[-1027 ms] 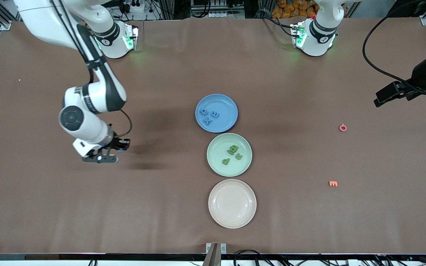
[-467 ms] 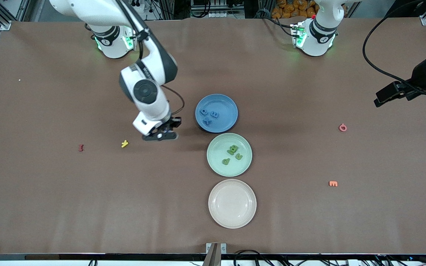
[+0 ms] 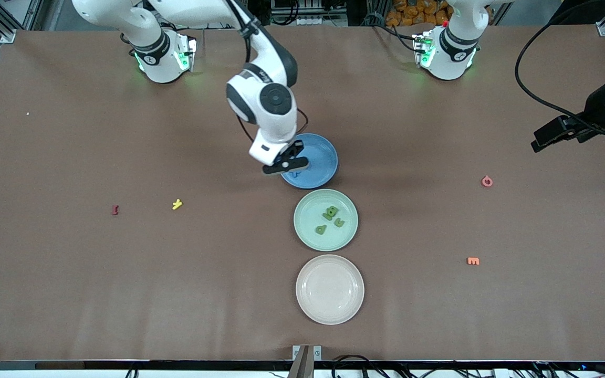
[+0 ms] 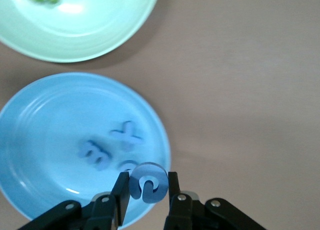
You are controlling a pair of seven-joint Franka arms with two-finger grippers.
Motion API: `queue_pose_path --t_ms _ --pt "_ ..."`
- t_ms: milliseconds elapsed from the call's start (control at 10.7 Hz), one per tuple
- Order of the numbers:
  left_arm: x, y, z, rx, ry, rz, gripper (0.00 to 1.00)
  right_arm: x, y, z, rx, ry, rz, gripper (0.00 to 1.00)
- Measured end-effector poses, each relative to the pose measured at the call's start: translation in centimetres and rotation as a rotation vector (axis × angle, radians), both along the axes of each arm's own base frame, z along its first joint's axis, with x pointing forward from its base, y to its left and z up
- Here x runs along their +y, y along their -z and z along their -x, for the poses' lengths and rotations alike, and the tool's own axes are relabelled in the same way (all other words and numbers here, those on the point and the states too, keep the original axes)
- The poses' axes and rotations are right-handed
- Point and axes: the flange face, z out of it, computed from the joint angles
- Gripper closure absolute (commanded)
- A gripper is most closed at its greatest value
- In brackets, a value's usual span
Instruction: Sort letters by color into matching plates
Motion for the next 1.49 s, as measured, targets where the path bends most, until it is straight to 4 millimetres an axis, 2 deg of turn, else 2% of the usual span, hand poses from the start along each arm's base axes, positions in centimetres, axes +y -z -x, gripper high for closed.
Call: queue_pose_path --t_ms 187,280,374,654,934,1027,1121,1214,1494 --pt "0.0 0.0 0.0 0.0 0.0 0.0 0.0 3.4 1.4 1.4 0.003 -0.048 0.007 0.7" --pt "0.0 0.0 0.0 0.0 0.0 0.0 0.0 4.4 1.8 1.5 0.005 -0.06 0.011 0.56" --pt "0.0 0.0 0.0 0.0 0.0 0.0 0.0 4.8 2.1 1.5 0.006 -0.064 0.013 0.01" --pt "0.0 0.0 0.0 0.0 0.0 0.0 0.0 4.5 2.2 0.9 0.012 -0.055 0.028 0.0" --pt "0.0 0.0 0.0 0.0 0.0 0.0 0.0 3.6 0.9 -0.8 0.03 -0.053 0.052 0.0" --pt "0.0 0.0 0.0 0.001 0.0 0.0 0.0 2.3 0.5 -2.3 0.037 -0.064 0.055 0.0" --pt "0.0 0.0 0.0 0.001 0.0 0.0 0.0 0.1 -0.1 -4.5 0.043 -0.064 0.054 0.0" --pt "0.0 0.0 0.0 0.001 -0.001 0.0 0.0 -2.9 -0.9 -7.3 0.049 -0.061 0.051 0.0" --pt "0.2 0.0 0.0 -0.001 0.0 -0.022 0.0 -15.0 -4.0 -15.5 0.042 -0.037 0.044 0.0"
